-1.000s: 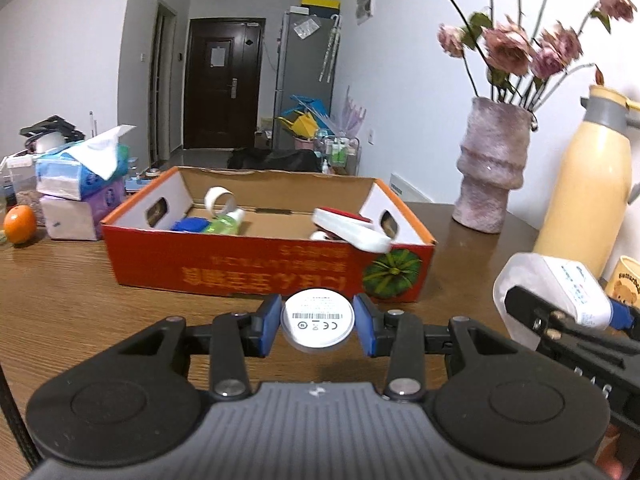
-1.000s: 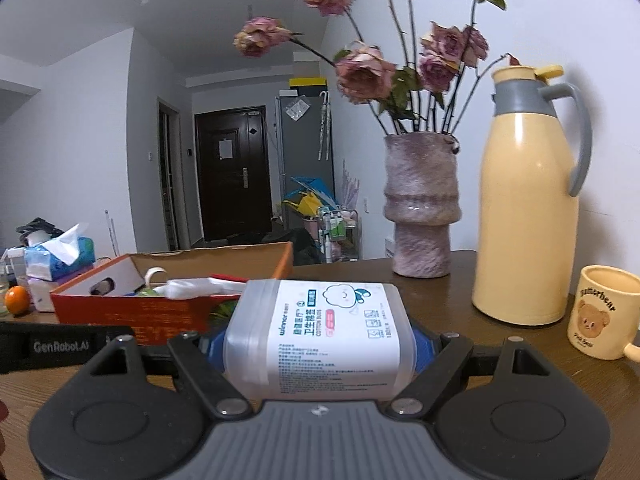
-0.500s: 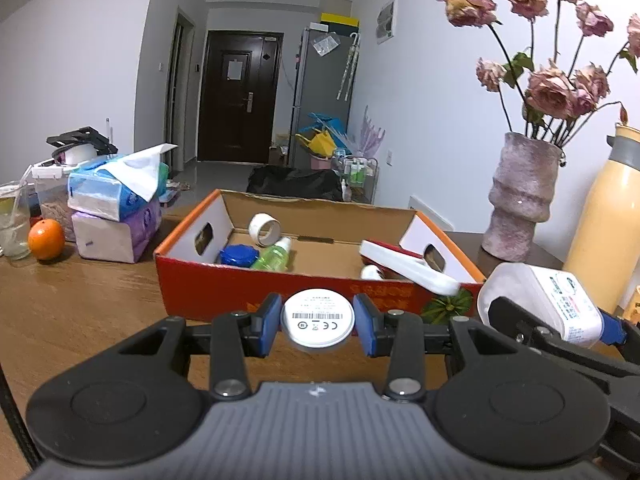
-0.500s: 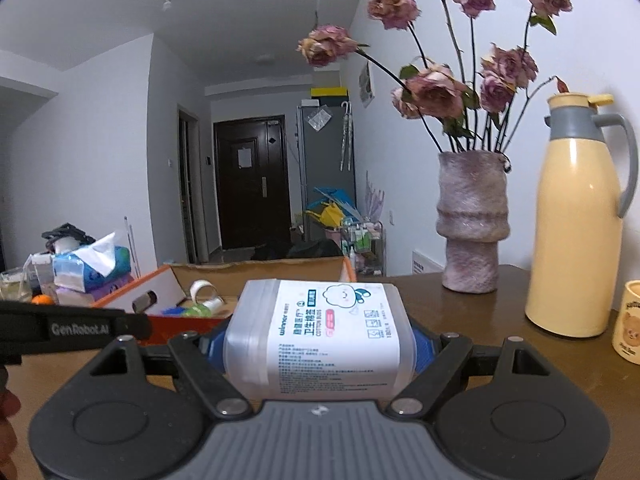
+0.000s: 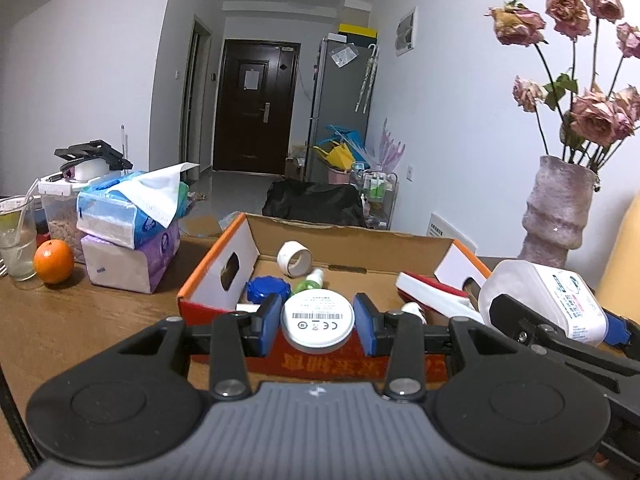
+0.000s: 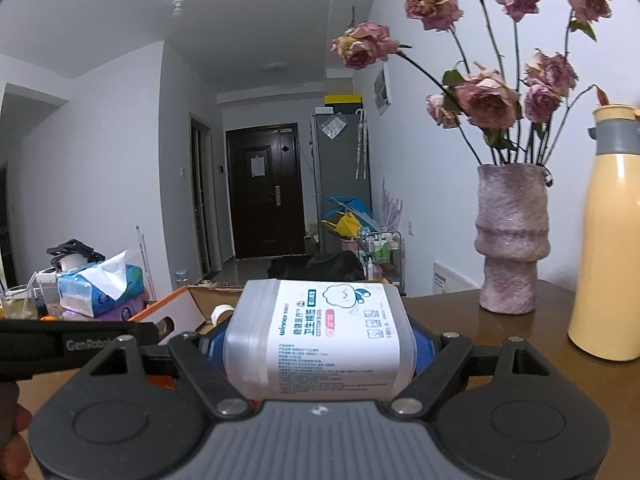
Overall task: Organize rigid objects
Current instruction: 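Carry the white disc and pad box over the orange box, then open the left tool to drop the disc while the right tool releases the pad box, then withdraw both open tools back from the box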
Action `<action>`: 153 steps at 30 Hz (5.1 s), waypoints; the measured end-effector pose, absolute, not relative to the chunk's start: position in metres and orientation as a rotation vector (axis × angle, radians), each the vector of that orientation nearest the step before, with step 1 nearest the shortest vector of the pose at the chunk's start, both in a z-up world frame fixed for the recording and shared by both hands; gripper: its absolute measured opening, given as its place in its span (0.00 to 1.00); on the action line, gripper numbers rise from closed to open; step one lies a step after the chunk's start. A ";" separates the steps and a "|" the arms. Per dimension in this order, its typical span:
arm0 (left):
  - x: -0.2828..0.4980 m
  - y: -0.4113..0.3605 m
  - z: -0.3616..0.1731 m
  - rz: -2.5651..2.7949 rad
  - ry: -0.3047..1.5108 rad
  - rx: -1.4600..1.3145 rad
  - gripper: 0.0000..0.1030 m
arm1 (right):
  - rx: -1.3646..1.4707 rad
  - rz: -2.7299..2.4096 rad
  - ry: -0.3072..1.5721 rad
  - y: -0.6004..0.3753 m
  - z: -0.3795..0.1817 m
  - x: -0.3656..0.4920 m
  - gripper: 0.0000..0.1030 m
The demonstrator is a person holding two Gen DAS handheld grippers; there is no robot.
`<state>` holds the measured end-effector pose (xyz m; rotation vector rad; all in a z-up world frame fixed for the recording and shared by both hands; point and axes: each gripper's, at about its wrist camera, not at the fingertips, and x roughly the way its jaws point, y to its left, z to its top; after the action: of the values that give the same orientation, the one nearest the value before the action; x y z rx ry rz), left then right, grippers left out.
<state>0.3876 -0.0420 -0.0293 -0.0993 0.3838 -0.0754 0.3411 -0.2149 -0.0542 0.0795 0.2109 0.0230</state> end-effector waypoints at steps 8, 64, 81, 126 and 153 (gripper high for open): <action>0.418 -0.036 -0.026 -0.057 0.362 -0.098 0.39 | 0.084 0.056 0.222 -0.204 -0.049 0.372 0.79; 0.522 -0.013 -0.040 0.052 0.441 -0.100 0.89 | 0.107 -0.027 0.475 -0.183 -0.051 0.492 0.88; 0.518 -0.012 -0.034 0.093 0.405 -0.085 1.00 | 0.140 -0.058 0.464 -0.188 -0.049 0.488 1.00; 0.360 -0.021 0.015 0.027 0.381 -0.034 1.00 | 0.072 0.003 0.381 -0.220 -0.005 0.349 1.00; 0.150 -0.026 0.025 -0.021 0.388 -0.042 1.00 | 0.025 0.039 0.319 -0.236 0.016 0.140 1.00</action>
<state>0.1495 -0.0261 0.0250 -0.0415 0.3884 -0.0209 0.1405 -0.2357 0.0161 0.0247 0.3188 0.0395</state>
